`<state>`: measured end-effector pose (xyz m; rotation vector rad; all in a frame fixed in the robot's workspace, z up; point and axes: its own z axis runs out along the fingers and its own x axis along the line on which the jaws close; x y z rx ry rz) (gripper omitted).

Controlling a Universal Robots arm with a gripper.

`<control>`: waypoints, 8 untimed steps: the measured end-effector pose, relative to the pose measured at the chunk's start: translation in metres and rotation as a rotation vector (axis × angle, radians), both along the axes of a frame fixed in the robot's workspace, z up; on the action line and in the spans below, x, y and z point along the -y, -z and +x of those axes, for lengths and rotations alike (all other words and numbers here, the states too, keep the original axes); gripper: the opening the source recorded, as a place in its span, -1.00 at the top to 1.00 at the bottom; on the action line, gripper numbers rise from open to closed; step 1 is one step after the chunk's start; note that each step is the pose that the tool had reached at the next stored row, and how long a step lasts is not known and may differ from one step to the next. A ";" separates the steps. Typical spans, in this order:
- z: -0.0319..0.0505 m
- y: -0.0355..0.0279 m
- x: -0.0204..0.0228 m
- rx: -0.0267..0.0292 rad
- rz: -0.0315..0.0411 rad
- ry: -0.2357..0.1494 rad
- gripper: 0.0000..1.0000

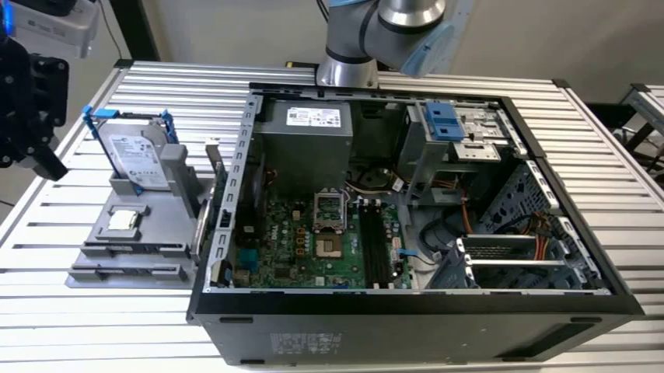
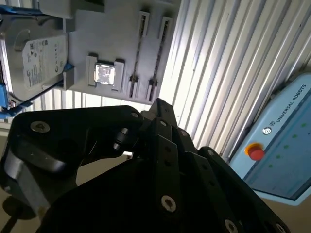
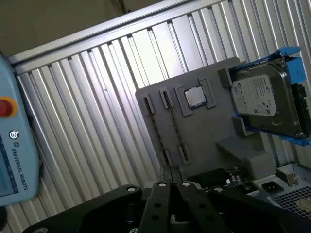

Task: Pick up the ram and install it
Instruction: 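Pick up the ram and move it above insertion slot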

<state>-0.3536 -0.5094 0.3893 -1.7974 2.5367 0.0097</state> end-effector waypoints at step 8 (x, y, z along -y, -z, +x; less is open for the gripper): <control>0.0000 0.0004 -0.0001 -0.0006 0.0096 -0.122 1.00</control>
